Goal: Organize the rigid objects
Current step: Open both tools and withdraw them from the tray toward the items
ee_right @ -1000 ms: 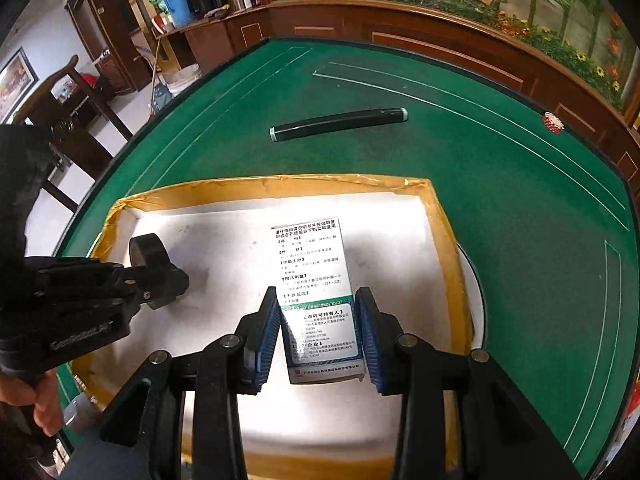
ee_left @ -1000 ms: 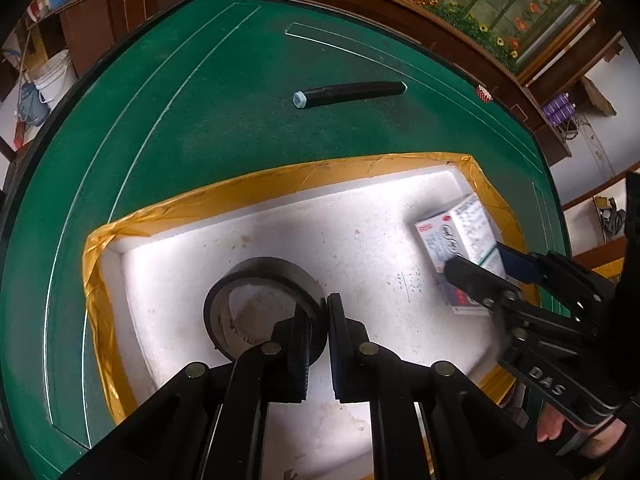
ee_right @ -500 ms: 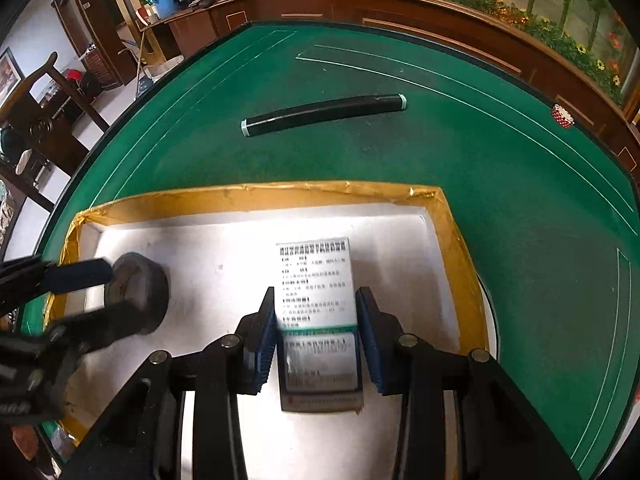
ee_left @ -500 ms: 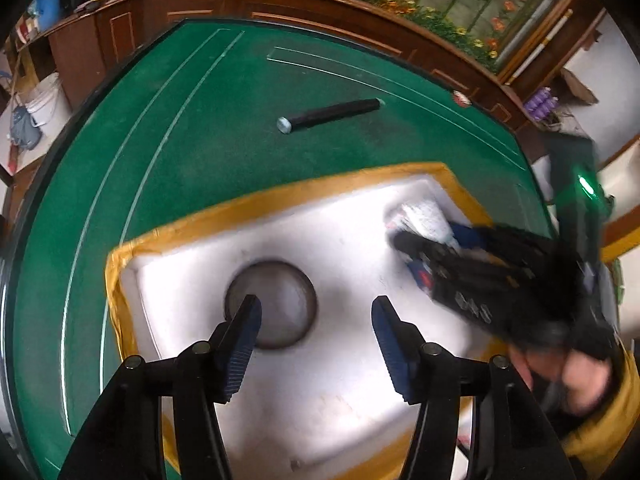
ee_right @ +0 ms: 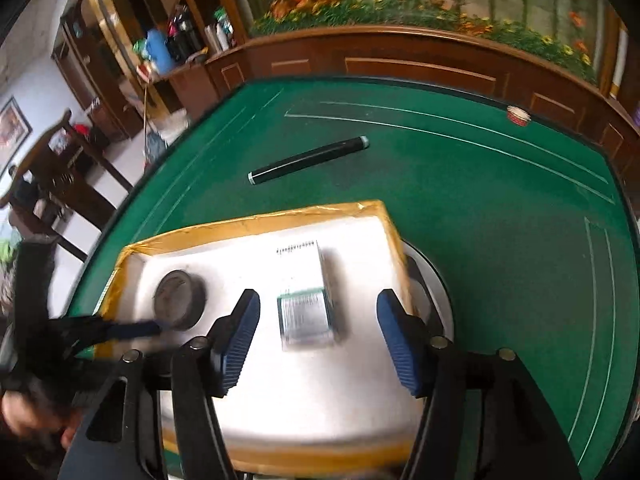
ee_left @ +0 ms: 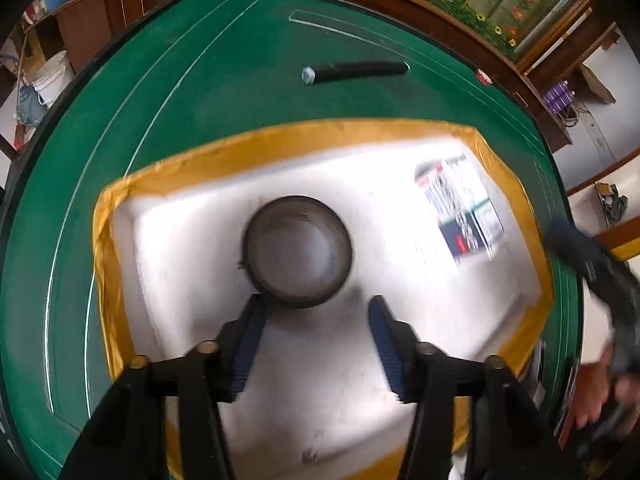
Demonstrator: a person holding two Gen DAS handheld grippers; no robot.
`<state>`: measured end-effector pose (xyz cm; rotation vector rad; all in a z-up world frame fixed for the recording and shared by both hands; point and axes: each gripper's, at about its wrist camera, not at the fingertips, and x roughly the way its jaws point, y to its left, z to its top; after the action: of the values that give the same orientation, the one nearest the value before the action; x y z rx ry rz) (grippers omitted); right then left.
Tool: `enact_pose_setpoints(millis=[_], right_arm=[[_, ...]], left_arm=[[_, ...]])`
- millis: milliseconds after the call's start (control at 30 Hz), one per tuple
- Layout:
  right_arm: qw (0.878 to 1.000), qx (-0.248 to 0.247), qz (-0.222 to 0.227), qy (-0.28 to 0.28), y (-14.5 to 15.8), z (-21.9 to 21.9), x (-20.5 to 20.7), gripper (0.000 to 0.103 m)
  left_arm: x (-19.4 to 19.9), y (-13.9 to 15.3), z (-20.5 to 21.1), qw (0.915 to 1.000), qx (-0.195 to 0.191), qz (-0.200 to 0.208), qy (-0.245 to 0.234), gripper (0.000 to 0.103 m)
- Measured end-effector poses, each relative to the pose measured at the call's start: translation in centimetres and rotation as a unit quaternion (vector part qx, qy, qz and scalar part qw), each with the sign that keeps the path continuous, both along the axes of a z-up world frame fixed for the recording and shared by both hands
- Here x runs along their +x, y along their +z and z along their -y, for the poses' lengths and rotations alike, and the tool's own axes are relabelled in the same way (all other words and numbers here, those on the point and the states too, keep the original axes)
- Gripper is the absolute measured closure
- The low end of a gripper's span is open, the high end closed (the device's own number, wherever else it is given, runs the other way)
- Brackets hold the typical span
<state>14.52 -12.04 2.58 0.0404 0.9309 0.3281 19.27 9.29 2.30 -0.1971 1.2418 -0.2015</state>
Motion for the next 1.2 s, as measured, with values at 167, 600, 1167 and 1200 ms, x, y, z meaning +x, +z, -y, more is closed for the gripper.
enact_pose_setpoints(millis=[167, 600, 1167, 1200], right_arm=[[1.000, -0.007, -0.004, -0.003, -0.2, 1.5, -2.9, 0.043], [0.999, -0.022, -0.037, 0.002, -1.7, 5.5, -9.9, 0.039], [0.996, -0.005, -0.087, 0.024, -4.9, 8.4, -18.3, 0.039], [0.996, -0.004, -0.090, 0.025, -4.9, 8.5, -18.2, 0.039]], left_arm=[[1.1, 0.1, 0.6, 0.9998, 0.012, 0.012, 0.009, 0.069], [-7.2, 5.2, 0.5, 0.9980, -0.007, 0.061, 0.015, 0.036], [-22.0, 2.9, 7.7, 0.9979, 0.025, 0.047, -0.037, 0.034], [-22.1, 2.9, 8.1, 0.9972, 0.033, 0.050, -0.045, 0.034]])
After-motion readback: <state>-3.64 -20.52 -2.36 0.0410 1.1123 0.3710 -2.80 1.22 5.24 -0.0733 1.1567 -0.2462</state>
